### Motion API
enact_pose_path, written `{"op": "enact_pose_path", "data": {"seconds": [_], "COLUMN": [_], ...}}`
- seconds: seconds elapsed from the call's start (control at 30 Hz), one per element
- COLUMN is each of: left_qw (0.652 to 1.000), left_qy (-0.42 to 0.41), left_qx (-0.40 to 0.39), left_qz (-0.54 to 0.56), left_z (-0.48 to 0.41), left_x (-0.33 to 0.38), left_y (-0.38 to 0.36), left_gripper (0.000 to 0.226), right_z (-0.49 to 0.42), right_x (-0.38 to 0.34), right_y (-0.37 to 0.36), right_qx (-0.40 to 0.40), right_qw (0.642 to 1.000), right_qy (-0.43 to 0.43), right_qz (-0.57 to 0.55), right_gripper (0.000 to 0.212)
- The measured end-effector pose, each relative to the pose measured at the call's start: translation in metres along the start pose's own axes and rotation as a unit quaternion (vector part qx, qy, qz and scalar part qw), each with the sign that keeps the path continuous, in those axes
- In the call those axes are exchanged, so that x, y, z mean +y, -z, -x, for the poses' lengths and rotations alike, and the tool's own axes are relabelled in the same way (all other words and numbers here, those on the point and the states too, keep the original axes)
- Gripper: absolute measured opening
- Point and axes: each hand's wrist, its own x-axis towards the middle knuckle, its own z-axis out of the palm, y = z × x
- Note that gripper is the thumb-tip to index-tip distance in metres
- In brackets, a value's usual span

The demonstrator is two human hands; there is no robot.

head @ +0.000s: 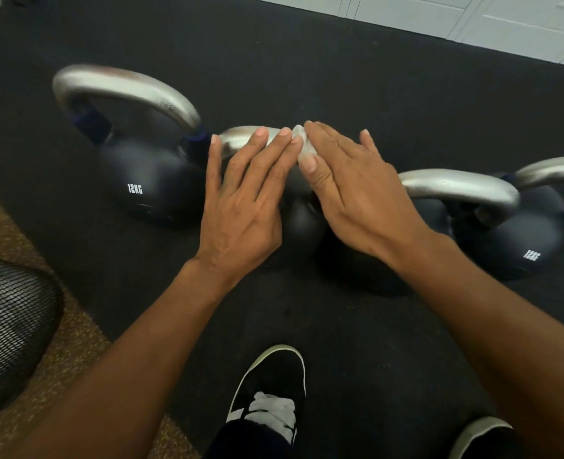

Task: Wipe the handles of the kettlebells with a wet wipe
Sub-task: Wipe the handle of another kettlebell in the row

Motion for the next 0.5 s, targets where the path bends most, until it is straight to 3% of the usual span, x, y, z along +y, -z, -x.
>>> {"op": "enact_pose_path", "data": {"seconds": [0.17,0.3,0.43,0.5], "left_qw": [1.0,1.0,1.0,1.0], "left_qy": [0.011,0.009,0.01,0.011], "left_qx": [0.004,-0.006,0.008,0.008], "left_qz": [0.012,0.013,0.006,0.001], "left_z": [0.0,-0.001,-0.002,-0.001], "left_x": [0.004,0.002,0.003,0.004], "left_y": [-0.001,-0.001,0.0,0.001], "left_gripper": [0.047,0.053,0.056,0.06], "right_z": [0.03,0.046,0.02,-0.011], "right_x": [0.0,0.006,-0.001,0.003], "right_y": [-0.019,-0.028,-0.007,0.012], "right_qx": [0.017,0.001,0.013,0.015], "right_qw": [0.999,0.999,1.0,0.994], "right_qy": [0.018,0.012,0.007,-0.053], "right_qz": [0.039,0.035,-0.017,-0.098], "right_gripper": [0.065,0.066,0.058,0.054]}}
